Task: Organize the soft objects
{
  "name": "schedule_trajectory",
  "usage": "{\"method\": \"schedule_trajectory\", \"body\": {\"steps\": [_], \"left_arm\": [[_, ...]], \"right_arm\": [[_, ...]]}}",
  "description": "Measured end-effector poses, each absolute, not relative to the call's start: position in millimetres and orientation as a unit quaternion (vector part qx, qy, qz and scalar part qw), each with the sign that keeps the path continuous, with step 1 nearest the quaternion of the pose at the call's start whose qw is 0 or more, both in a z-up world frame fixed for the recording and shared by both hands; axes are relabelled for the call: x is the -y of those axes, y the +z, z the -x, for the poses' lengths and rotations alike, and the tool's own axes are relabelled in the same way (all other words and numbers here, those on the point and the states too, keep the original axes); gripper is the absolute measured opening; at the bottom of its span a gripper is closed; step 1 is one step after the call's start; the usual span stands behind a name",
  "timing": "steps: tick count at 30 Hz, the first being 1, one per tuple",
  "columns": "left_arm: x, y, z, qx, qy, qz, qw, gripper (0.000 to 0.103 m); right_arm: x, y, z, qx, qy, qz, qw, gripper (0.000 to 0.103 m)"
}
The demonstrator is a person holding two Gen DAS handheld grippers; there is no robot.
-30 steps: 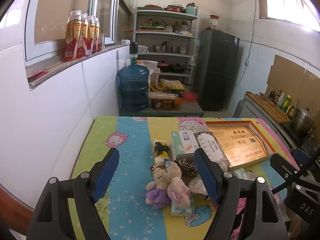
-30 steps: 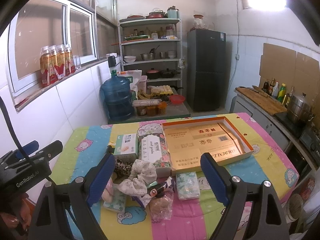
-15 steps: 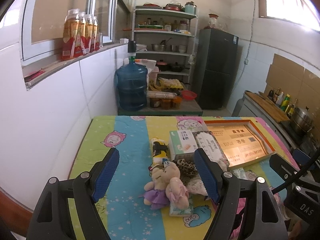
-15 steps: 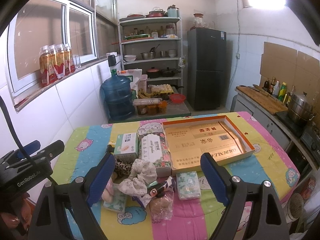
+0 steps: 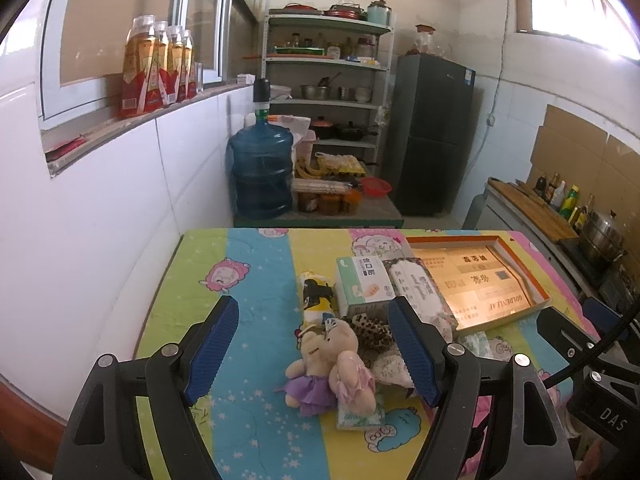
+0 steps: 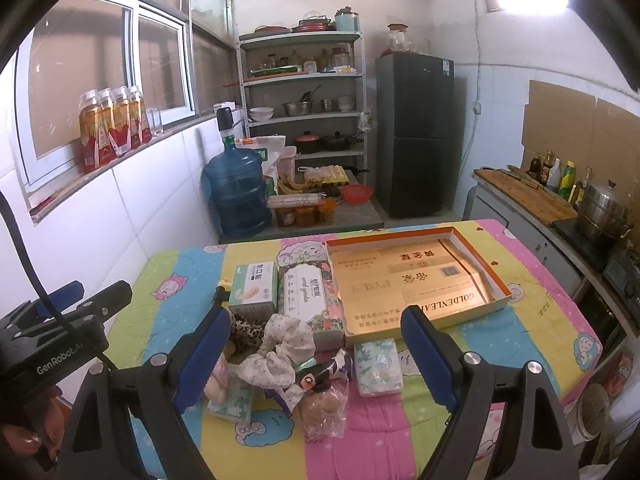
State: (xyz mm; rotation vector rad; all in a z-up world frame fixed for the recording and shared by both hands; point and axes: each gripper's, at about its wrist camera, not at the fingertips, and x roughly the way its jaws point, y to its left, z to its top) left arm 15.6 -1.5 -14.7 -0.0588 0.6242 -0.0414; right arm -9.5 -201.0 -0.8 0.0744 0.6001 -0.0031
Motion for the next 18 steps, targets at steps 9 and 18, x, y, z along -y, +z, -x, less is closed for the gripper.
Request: {"method": "schedule_trajectory", "body": {"steps": [9, 18], "left_arm": [[1.2, -16.5, -14.6, -0.309, -0.021, 0.029, 0.950, 0.078], [3.8, -19.9, -12.8, -0.315, -0.023, 0.028, 0.949, 0.078]], "right_arm": [[201.7, -2.3, 10.5, -0.299, 0.004, -0.035, 0.954, 0.087], [203.8, -3.9, 11.6, -0.304, 0.004, -0.035, 0.952, 0.087]]}}
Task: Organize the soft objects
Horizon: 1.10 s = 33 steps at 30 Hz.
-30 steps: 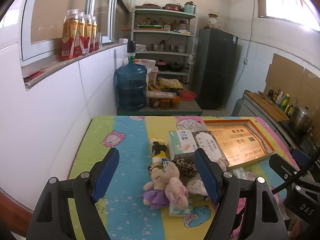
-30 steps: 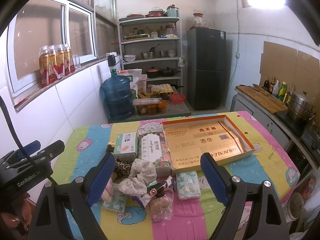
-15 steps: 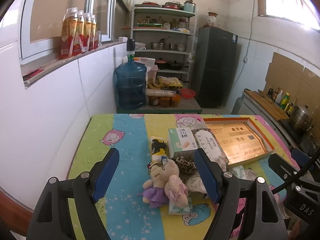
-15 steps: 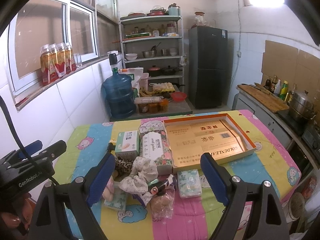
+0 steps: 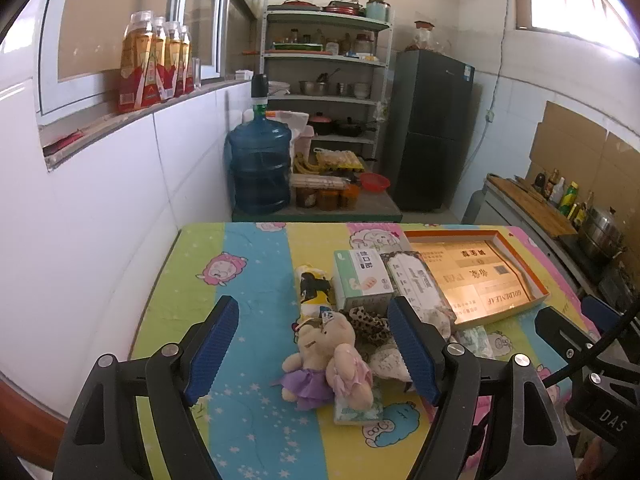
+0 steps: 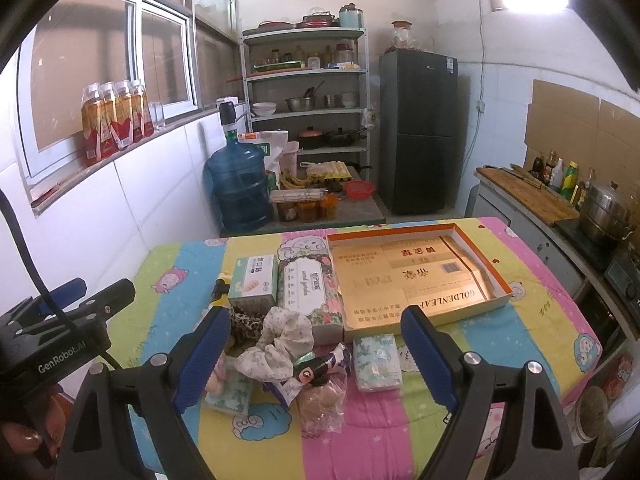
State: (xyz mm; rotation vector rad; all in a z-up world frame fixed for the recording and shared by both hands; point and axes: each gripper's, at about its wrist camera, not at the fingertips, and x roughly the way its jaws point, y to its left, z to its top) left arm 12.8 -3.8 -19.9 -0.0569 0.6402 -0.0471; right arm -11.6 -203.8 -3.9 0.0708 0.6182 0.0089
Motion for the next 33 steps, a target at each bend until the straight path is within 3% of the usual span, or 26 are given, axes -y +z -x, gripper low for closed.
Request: {"method": "schedule_trajectory", "body": {"steps": [14, 33], "left_arm": [[5, -30, -18, -0.327, -0.023, 0.033, 0.944, 0.078], [-3, -96, -49, -0.376, -0.057, 0.067, 0.923, 0.078]], "right_arm": [[214, -13, 7, -0.320, 0.005, -0.035, 0.947, 0.087], [214, -68, -37, -0.372, 0.083, -0.049, 0.923, 0.087]]}}
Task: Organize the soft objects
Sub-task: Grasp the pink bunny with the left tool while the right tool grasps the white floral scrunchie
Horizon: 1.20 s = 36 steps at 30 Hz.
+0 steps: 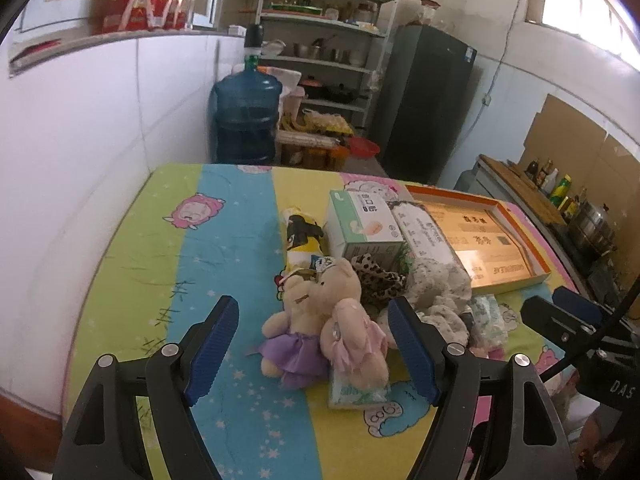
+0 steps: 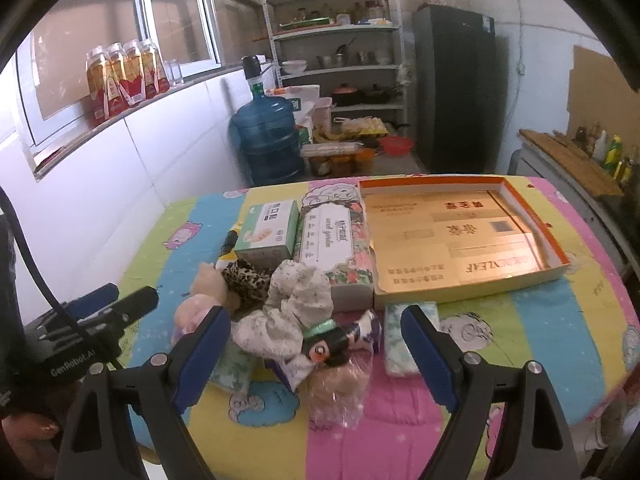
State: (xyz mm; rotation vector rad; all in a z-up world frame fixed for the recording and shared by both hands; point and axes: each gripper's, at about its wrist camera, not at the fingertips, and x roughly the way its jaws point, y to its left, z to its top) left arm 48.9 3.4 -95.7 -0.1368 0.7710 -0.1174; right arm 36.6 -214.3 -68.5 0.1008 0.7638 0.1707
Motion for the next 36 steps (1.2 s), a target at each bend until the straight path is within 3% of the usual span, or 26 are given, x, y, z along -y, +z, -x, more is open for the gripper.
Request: {"method": "schedule_trajectory", "body": {"steps": [7, 9, 16, 23, 26, 33, 36], "left_arm": [[11, -117, -84, -0.411, -0.076, 0.071, 0.906, 0.076], [17, -124, -91, -0.419, -0.080, 0.067, 0.902, 0.065], [22, -146, -104, -0.450, -0.084, 0.075, 0.886, 0.056], [21, -159, -107, -0.456, -0.095, 0.102, 0.879, 0.037], [21, -160, -104, -0.453, -0.101, 0.108, 0.879, 0.025], [19, -159, -98, -0.449, -0.107, 0.113, 0.880, 0.024], [17, -156, -95, -0.443, -0.110, 0.114, 0.882, 0.023]], "right_arm": [[216, -78, -61, -0.392, 0.094, -0.059, 0.913, 0.084], [217, -81, -66, -0.397, 0.101, -0.061, 0.910, 0.082], [217, -88, -82, -0.412, 0.129, -0.074, 0.899, 0.081], [214, -107, -101, -0.443, 0.147, -0.093, 0.879, 0.074], [213, -116, -108, -0.459, 0.154, -0.100, 0.869, 0.061], [207, -128, -116, -0.479, 0.175, -0.098, 0.854, 0.020], [206, -126, -114, -0.474, 0.178, -0.092, 0.857, 0.016]]}}
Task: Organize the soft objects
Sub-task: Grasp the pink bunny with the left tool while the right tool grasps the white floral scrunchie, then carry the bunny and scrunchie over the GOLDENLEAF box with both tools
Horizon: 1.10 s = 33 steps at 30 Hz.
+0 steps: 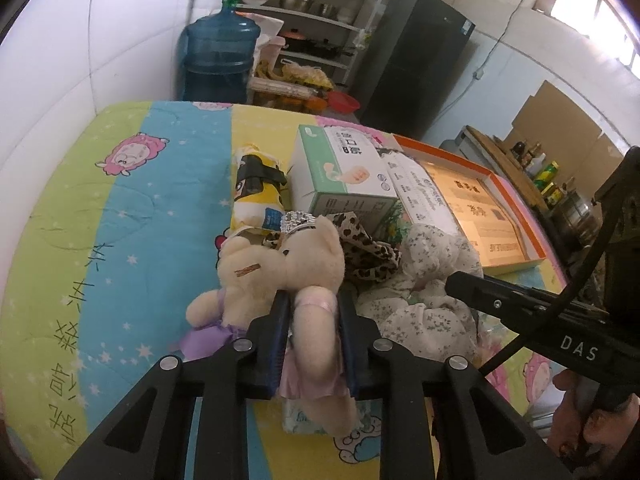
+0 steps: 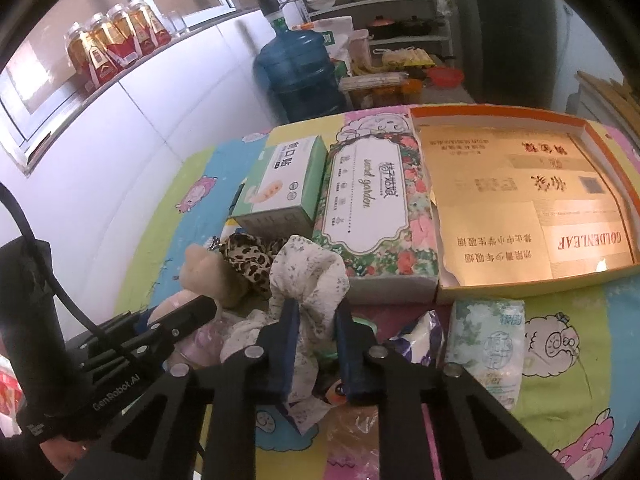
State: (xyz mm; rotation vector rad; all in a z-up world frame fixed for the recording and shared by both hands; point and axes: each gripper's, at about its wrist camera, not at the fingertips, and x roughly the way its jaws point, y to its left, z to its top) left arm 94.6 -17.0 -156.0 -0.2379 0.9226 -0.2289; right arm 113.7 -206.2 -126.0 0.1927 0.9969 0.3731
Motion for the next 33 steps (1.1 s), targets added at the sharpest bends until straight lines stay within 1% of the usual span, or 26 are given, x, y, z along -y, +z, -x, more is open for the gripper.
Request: {"method": "schedule_trajectory", "body": {"steps": [2, 5, 20, 33], "left_arm": [[17, -153, -91, -0.437, -0.112, 0.110, 0.885, 0.023], [19, -146, -87, -0.428, -0.117, 0.103, 0.890, 0.023], [26, -100, -66, -0.384, -0.155, 0.097, 0.905, 0.023], [68, -54, -68, -0.353, -0.207, 0.078, 0.909, 0.023]], "right_arm": [[205, -123, -112, -0.470, 0.178, -0.088, 0.860, 0.013], [206, -118, -108, -0.463, 0.179, -0.091, 0.863, 0.012], [222, -66, -78, -0.396, 0.164, -0.099, 0.898, 0.012], [271, -23, -57, -0.333, 0.115, -0.116, 0.929, 0.012]]}}
